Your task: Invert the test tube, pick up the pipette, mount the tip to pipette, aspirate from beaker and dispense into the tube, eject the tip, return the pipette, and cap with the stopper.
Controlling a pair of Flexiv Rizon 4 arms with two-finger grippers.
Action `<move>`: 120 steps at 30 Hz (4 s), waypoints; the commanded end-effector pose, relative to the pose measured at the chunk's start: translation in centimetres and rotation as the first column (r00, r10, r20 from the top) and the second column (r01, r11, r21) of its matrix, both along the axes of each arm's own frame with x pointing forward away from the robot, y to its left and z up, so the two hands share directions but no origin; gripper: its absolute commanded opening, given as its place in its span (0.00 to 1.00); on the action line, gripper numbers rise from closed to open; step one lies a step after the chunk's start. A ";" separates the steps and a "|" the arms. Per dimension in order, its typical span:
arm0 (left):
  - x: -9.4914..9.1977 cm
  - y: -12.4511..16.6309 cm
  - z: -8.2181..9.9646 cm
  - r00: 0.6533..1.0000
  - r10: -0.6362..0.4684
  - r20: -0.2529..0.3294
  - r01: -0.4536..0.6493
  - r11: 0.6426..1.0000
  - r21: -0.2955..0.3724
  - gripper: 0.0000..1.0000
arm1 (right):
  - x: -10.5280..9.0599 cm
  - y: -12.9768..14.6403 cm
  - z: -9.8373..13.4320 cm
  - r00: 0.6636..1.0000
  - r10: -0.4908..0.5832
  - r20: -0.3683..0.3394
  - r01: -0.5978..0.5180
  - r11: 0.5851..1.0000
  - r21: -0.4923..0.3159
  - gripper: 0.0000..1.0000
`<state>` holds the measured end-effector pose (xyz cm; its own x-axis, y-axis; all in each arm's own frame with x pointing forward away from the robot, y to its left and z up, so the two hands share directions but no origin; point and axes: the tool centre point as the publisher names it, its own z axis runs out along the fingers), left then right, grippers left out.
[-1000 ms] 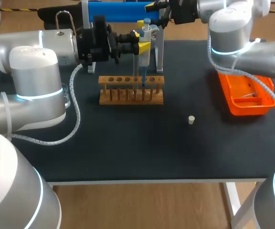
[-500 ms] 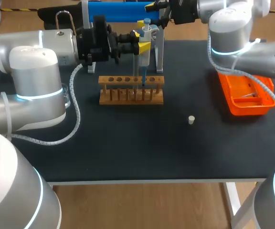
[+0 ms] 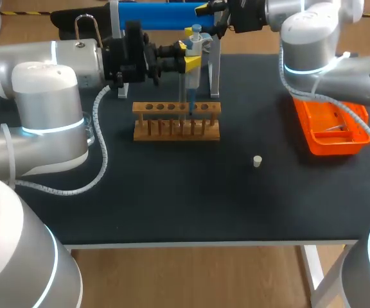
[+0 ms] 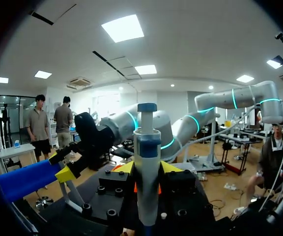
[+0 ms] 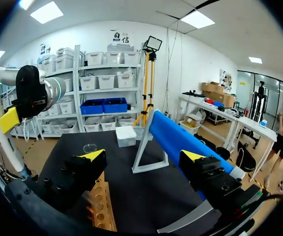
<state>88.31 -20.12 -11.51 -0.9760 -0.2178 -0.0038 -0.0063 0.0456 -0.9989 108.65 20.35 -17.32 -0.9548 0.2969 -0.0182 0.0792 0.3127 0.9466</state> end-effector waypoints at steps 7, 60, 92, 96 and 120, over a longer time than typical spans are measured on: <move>1.4 6.4 0.1 0.987 0.160 0.024 -0.160 0.987 0.007 0.00 | -0.1 -0.1 0.0 1.000 0.000 0.000 0.000 1.000 -0.001 1.00; 17.6 12.0 -2.5 0.718 0.696 0.006 -0.692 0.714 0.110 0.00 | -0.1 -0.1 0.0 1.000 0.000 0.000 0.000 1.000 -0.001 1.00; 22.0 13.9 -4.5 0.550 0.828 -0.105 -0.816 0.560 0.145 0.00 | -0.1 -0.1 0.0 1.000 0.000 0.000 0.000 1.000 -0.001 1.00; 22.7 13.9 -4.8 0.521 0.843 -0.131 -0.830 0.536 0.152 0.00 | -0.1 -0.1 0.0 1.000 0.000 0.000 0.000 1.000 -0.001 1.00; 24.9 12.9 -5.1 0.368 0.926 -0.085 -0.888 0.377 0.264 0.00 | -0.1 -0.1 0.0 1.000 0.000 0.000 0.000 1.000 -0.001 1.00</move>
